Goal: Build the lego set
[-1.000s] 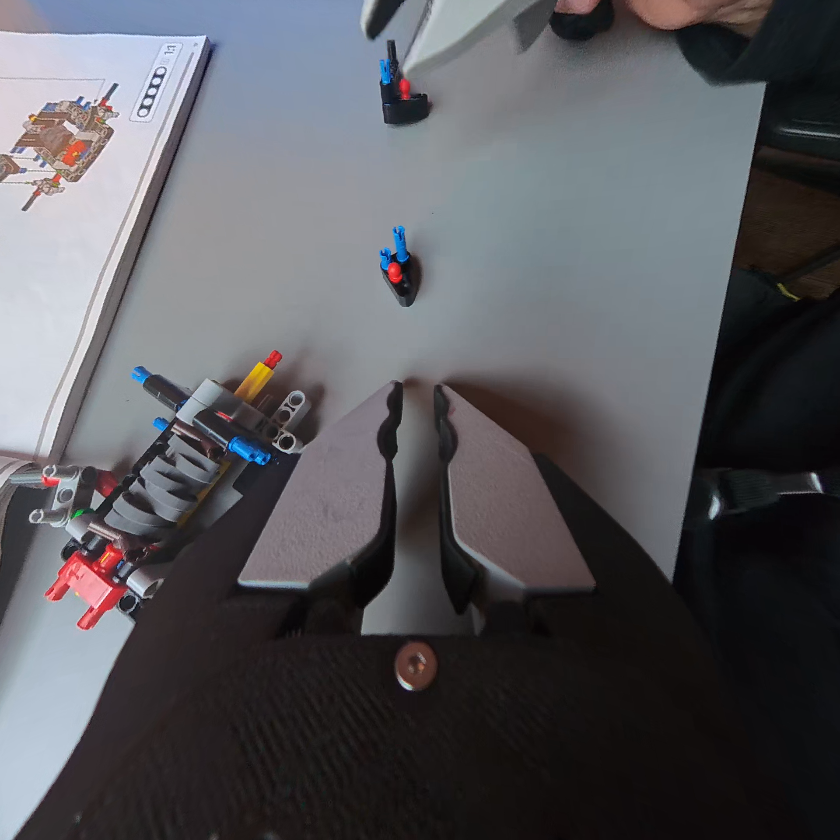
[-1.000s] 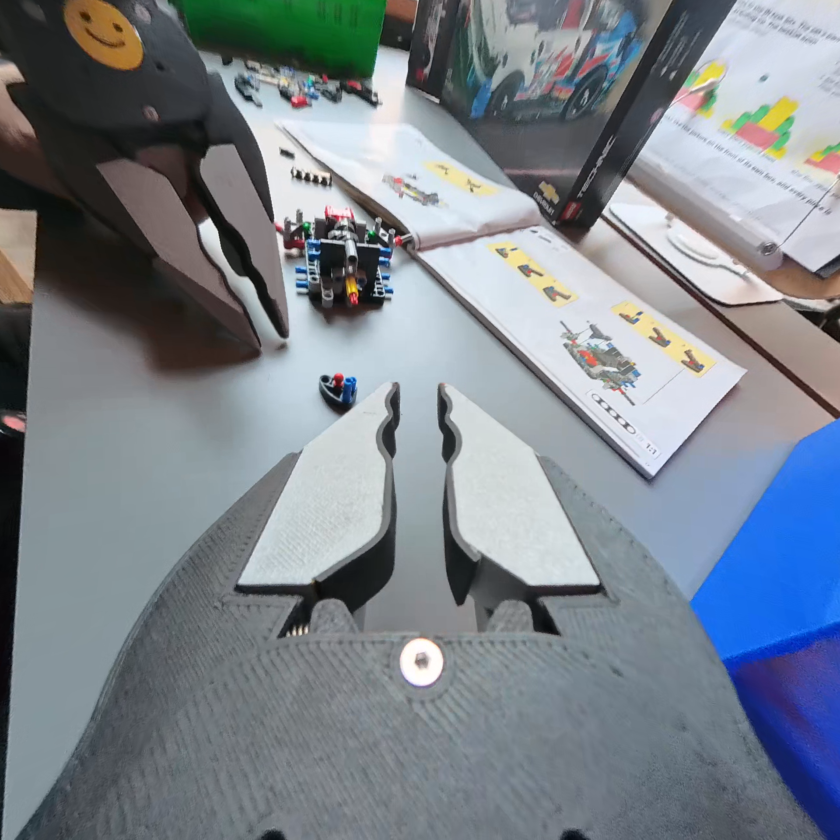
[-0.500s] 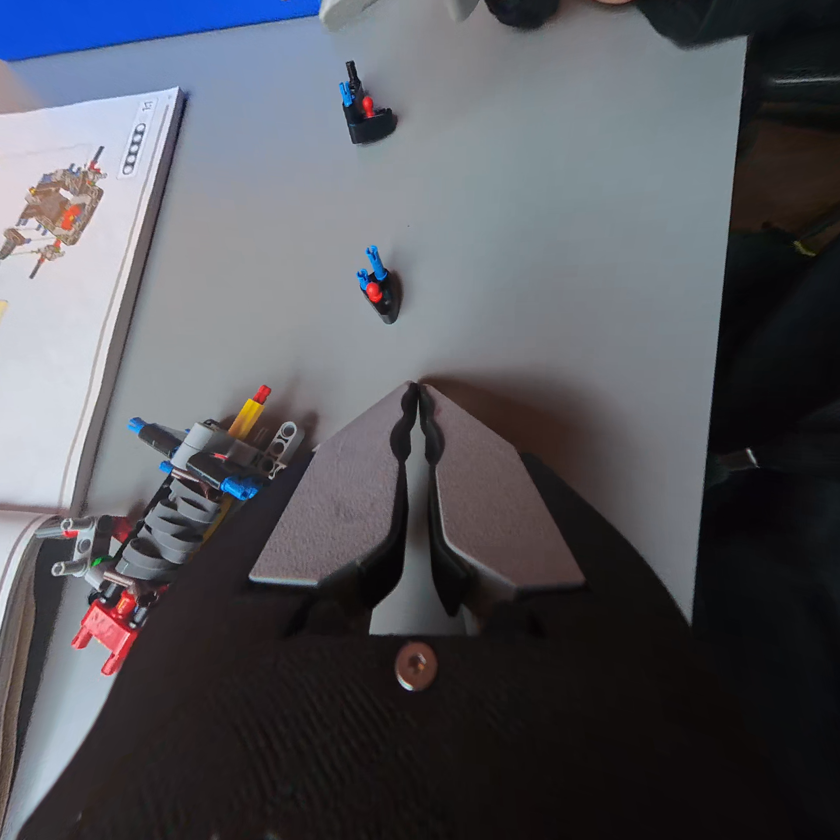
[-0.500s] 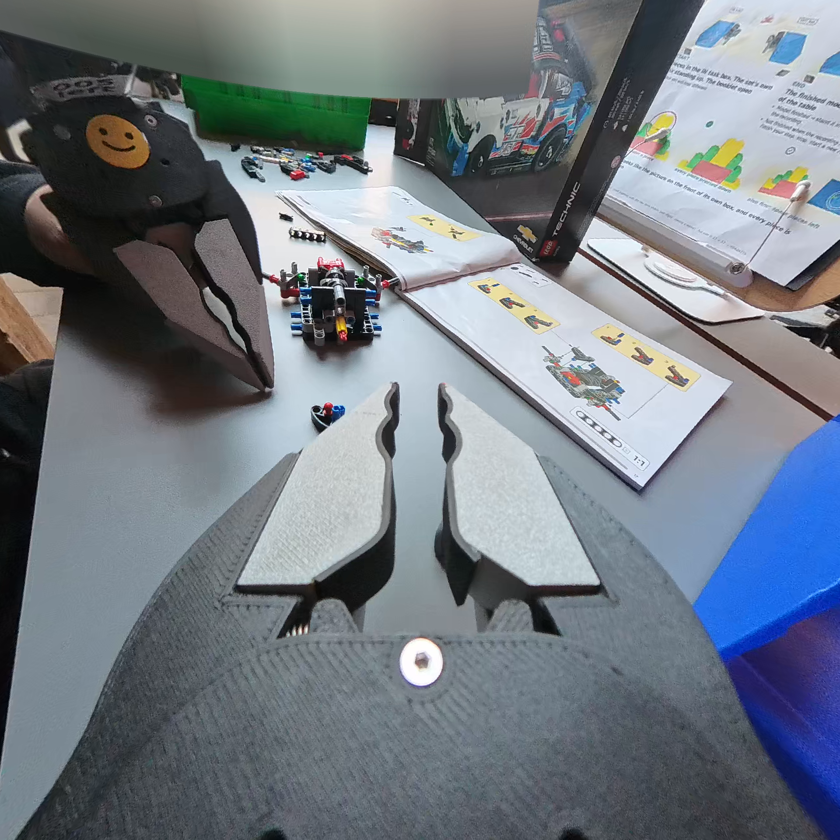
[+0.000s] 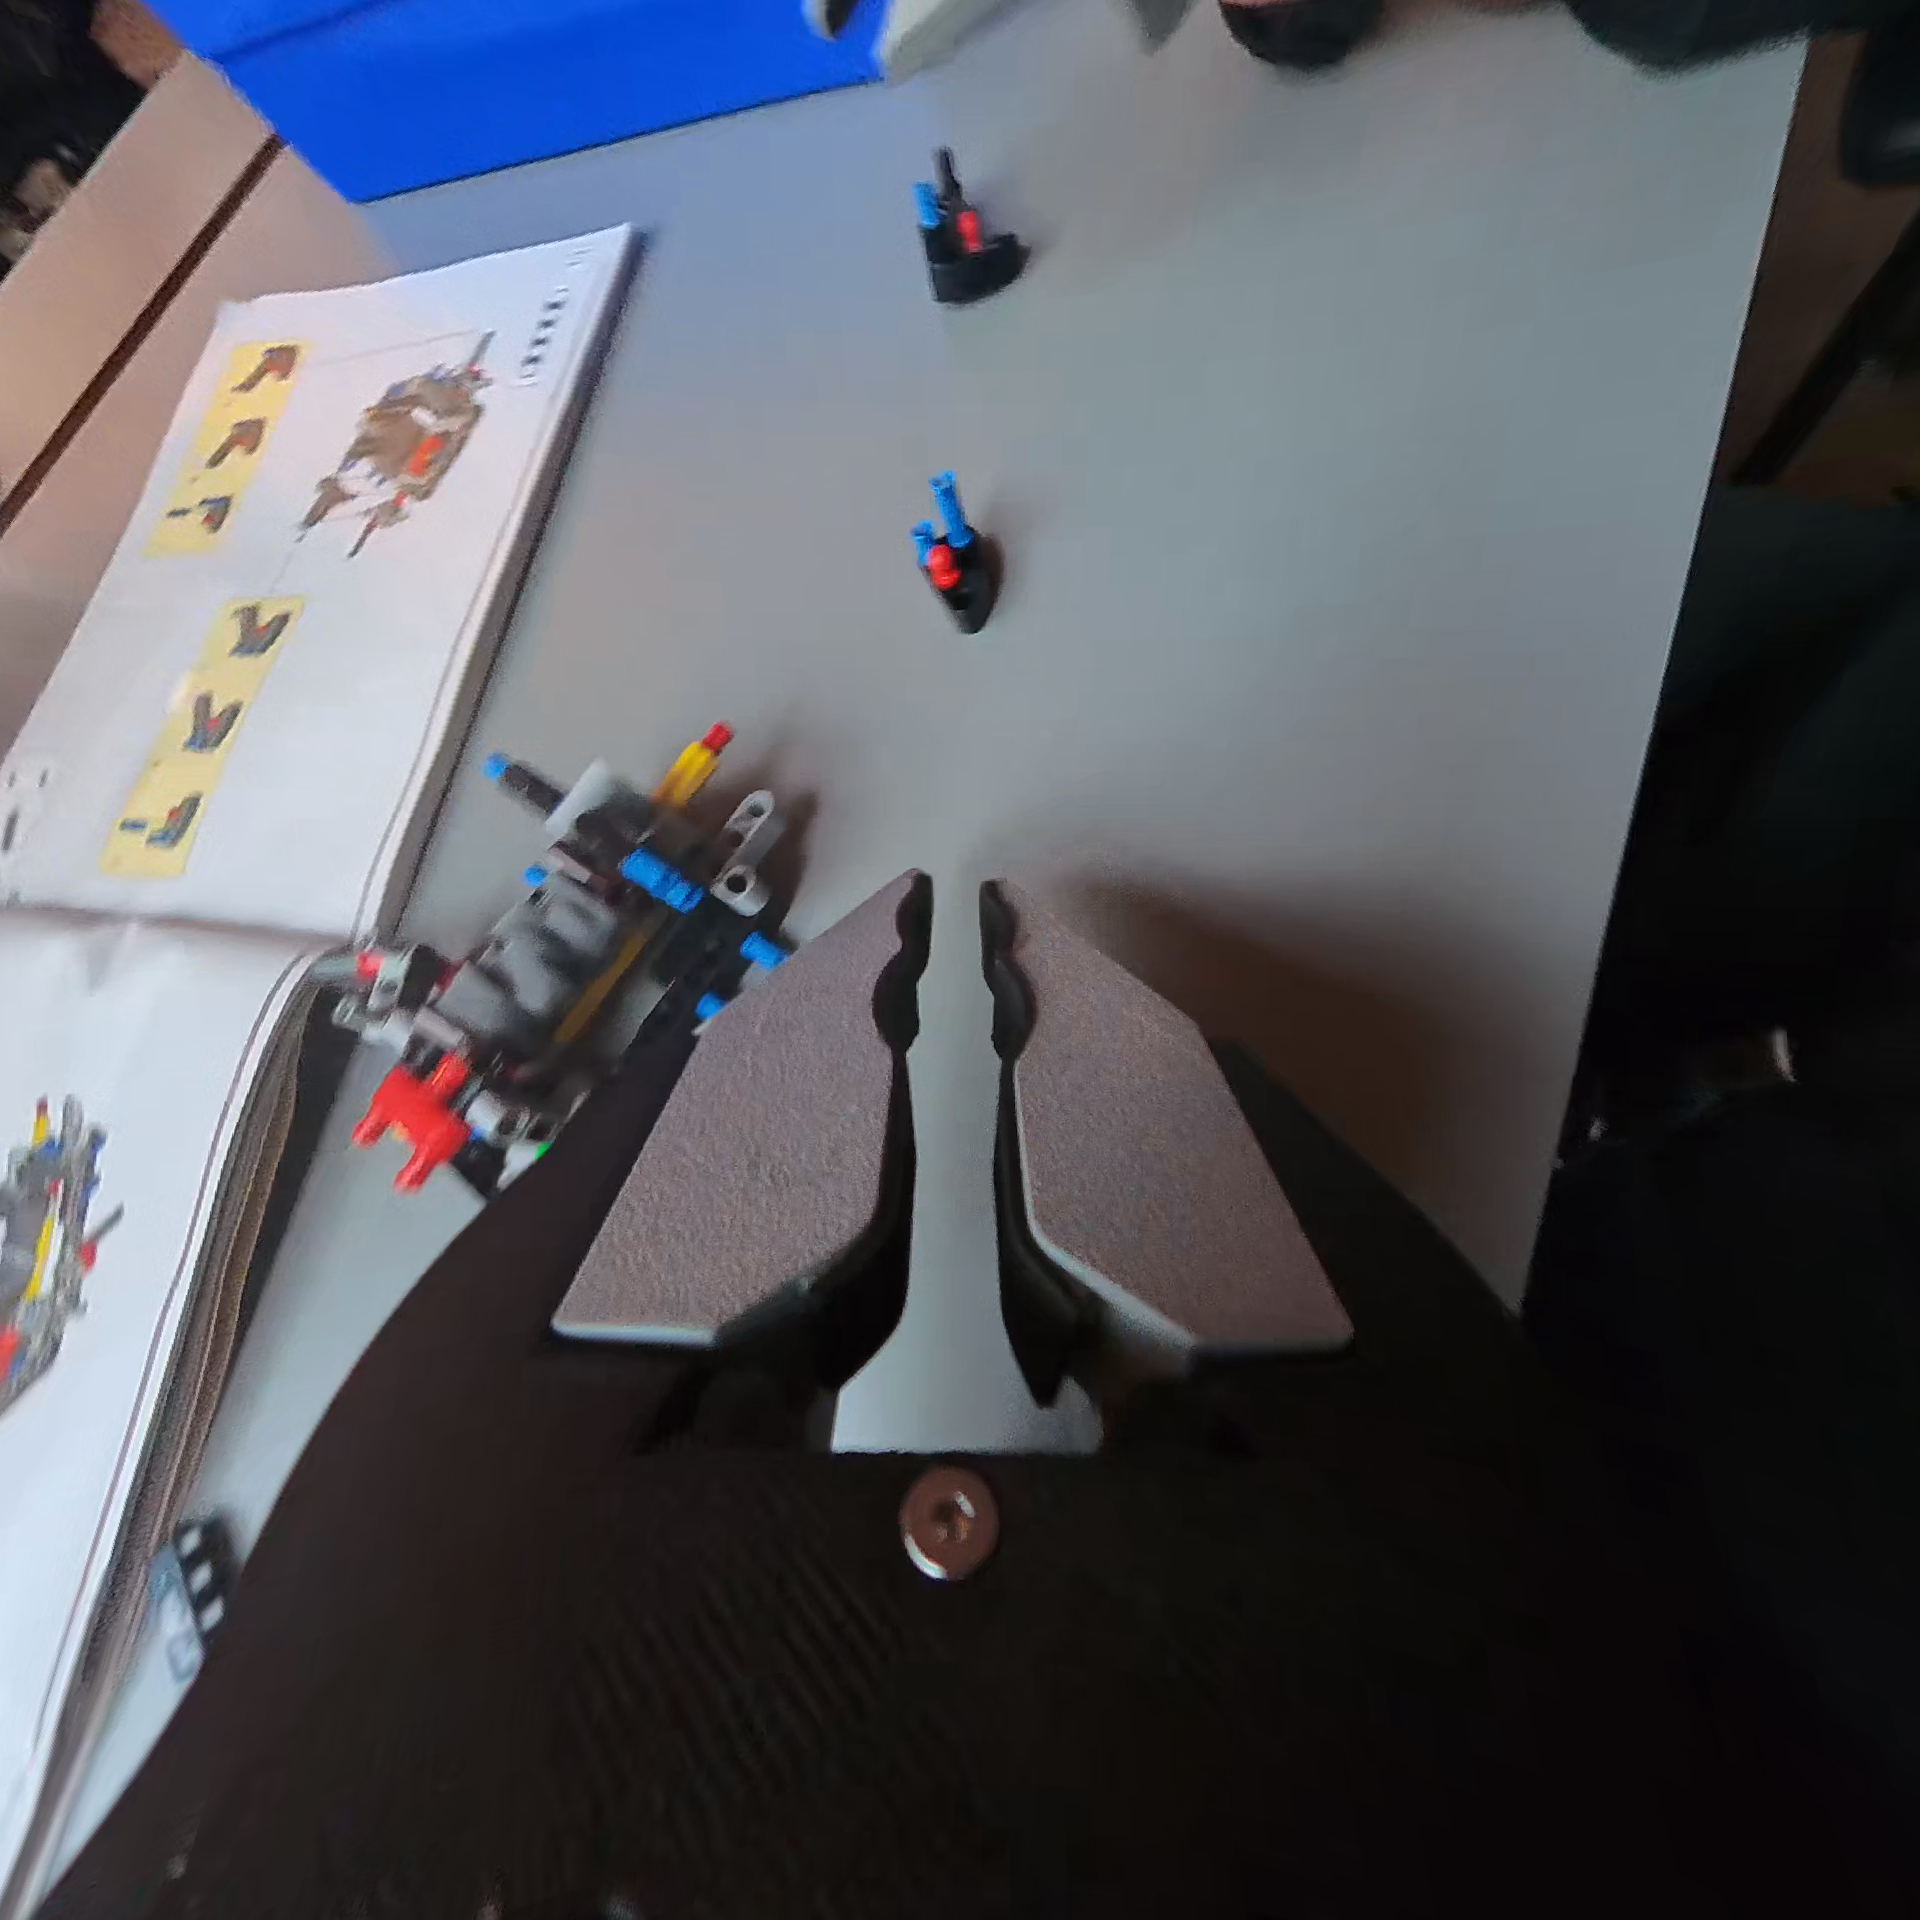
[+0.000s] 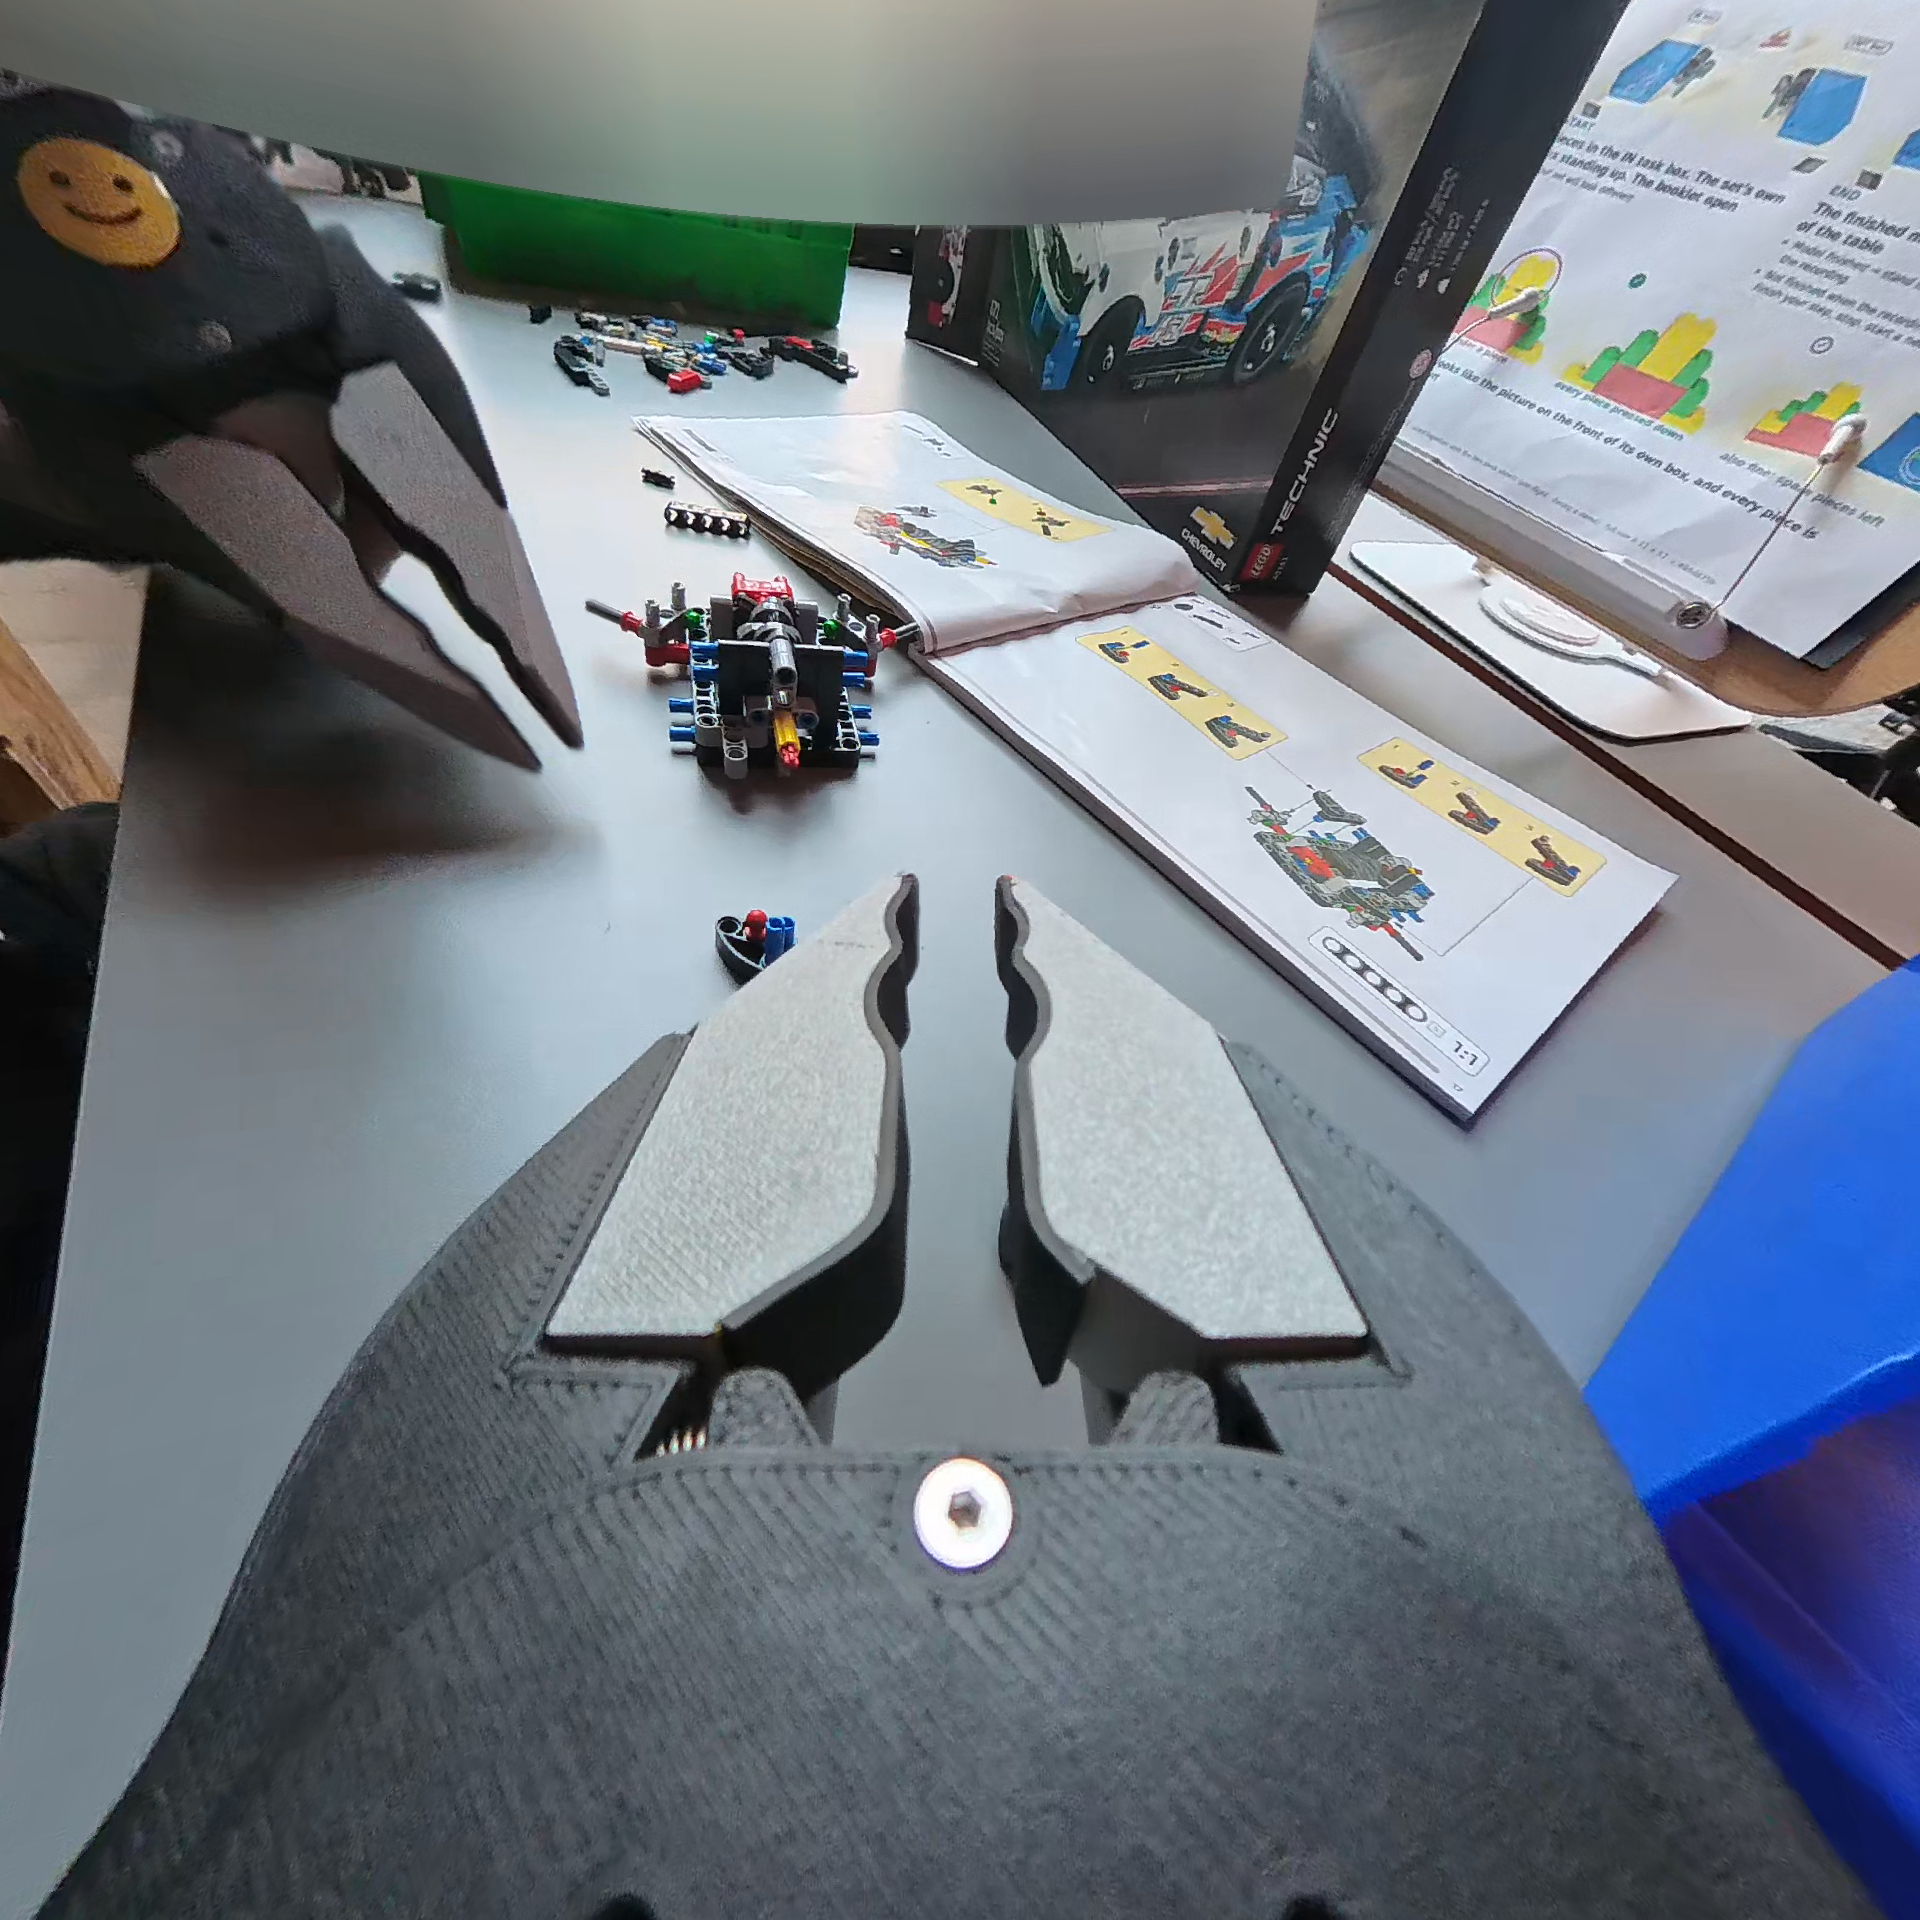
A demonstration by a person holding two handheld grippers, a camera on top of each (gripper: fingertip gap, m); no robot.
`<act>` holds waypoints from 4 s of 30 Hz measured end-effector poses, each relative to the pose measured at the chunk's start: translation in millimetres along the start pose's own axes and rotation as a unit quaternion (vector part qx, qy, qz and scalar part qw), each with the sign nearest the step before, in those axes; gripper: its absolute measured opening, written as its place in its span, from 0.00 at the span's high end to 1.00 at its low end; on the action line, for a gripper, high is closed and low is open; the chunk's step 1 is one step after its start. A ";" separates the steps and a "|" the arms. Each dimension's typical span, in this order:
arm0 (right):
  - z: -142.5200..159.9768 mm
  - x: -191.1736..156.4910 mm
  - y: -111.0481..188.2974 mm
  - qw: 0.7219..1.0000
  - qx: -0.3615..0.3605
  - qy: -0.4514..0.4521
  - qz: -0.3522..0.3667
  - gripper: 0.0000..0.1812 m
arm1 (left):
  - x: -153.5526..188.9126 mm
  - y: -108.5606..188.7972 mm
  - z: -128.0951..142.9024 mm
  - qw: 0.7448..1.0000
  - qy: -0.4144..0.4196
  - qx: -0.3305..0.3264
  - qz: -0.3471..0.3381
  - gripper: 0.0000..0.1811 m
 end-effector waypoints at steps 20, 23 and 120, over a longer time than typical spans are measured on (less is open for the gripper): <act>1.0 -17.0 -19.5 0.995 -0.039 -0.017 -0.086 0.89 | -149.9 37.3 111.2 0.951 0.214 -0.206 -0.091 0.97; 6.0 -25.0 -29.7 0.990 -0.093 -0.006 -0.110 0.88 | -150.6 38.2 112.3 0.951 0.223 -0.202 -0.077 0.97; 16.8 -25.3 -19.1 0.981 -0.130 -0.124 -0.072 0.98 | 22.0 -47.0 -36.5 0.994 -0.009 -0.082 0.077 0.90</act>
Point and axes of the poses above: each gripper's, where its closed fingertips meet, y back along the fingers, z out of its underside, x = y × z across the jaws, the point moved 6 cm from there along y, back along the fingers, and after that the axes turned 14 degrees about -z, right-handed, at the moved point
